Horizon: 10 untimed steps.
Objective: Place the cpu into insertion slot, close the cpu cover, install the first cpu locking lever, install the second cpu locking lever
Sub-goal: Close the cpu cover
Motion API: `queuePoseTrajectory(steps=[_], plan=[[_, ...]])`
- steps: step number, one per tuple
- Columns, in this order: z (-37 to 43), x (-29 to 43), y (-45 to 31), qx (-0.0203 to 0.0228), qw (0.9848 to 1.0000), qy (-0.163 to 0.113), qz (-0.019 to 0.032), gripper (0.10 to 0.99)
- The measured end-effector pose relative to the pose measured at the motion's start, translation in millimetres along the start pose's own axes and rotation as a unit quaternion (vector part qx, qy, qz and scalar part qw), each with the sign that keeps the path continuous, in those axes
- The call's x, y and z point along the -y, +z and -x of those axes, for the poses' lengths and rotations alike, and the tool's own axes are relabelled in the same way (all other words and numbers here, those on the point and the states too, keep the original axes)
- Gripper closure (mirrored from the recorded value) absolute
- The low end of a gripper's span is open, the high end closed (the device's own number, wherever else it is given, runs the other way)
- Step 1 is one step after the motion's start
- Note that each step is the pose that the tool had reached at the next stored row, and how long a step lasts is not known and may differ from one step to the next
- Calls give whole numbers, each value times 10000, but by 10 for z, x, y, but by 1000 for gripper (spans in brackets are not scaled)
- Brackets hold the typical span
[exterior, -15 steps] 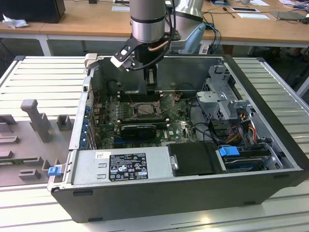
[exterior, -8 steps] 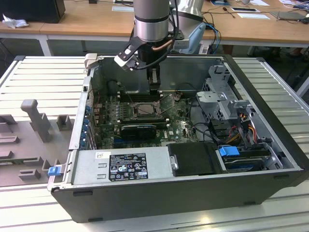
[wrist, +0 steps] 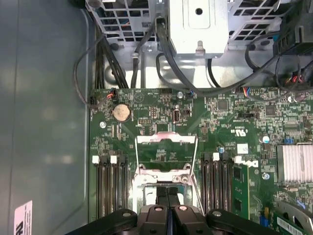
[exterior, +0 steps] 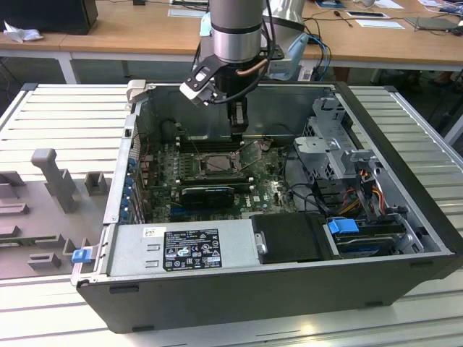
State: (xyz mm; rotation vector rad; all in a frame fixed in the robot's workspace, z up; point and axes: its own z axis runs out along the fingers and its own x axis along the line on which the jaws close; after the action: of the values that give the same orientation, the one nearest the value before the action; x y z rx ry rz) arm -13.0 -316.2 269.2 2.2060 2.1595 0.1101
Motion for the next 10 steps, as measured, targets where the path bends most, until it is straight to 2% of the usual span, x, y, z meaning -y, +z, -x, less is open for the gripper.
queuePoseTrajectory(steps=[10], plan=[[-1, -26, 2, 0, 10000, 0, 0, 980]])
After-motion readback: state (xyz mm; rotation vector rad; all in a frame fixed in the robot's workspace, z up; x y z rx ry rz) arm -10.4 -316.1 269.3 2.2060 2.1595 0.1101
